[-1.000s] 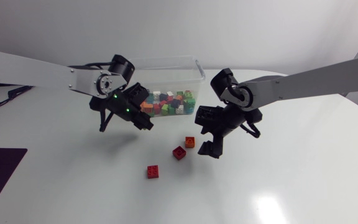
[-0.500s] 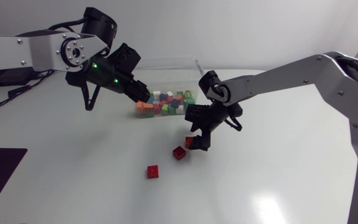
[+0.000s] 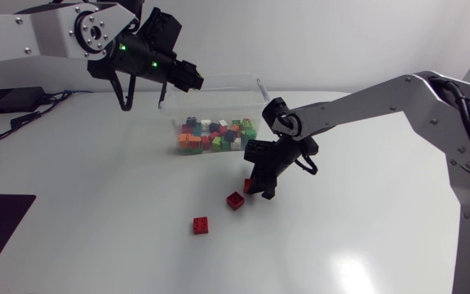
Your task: Place the duplo bricks in the container
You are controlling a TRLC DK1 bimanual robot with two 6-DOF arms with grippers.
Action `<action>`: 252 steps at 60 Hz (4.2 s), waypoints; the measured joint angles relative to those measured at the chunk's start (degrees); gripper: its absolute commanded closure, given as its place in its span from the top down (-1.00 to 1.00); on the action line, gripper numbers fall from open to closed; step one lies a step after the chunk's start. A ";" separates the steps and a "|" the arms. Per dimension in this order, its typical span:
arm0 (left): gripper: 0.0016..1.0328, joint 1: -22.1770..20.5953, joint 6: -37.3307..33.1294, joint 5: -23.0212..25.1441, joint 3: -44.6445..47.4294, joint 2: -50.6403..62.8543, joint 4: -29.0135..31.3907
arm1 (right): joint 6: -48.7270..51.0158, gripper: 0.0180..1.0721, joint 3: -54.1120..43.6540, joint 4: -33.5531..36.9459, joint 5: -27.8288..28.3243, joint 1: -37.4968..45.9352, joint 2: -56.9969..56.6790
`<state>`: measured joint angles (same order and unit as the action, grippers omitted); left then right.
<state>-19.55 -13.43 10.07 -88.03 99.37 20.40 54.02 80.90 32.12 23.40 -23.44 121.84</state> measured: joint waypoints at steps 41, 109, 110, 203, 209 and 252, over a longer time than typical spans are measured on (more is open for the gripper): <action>0.91 3.17 5.79 -4.44 -8.20 13.75 -13.49 | -4.68 -0.47 -4.94 7.10 2.34 -0.42 -22.49; 0.91 -2.29 -16.00 1.36 37.97 -25.22 2.82 | -33.07 -0.39 40.81 -7.06 -2.64 -0.46 5.95; 0.91 -2.62 -16.31 1.44 38.36 -25.22 2.82 | -33.27 -0.28 41.75 -7.06 -3.30 -0.39 6.78; -0.38 -11.76 -33.14 4.31 38.29 1.31 -2.29 | -39.43 0.85 -18.67 -6.73 -12.83 -10.23 -22.14; -0.40 -11.63 -33.14 4.55 38.29 1.14 -1.86 | -41.53 0.84 -17.94 -7.08 -14.78 -11.72 -18.23; -0.41 -1.25 -33.33 7.52 34.99 -16.31 9.31 | -48.50 -0.30 -6.95 -7.19 -21.62 -16.00 -5.20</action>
<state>-20.80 -46.76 17.58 -53.04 83.07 29.71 5.52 73.95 24.93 1.78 -39.44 116.64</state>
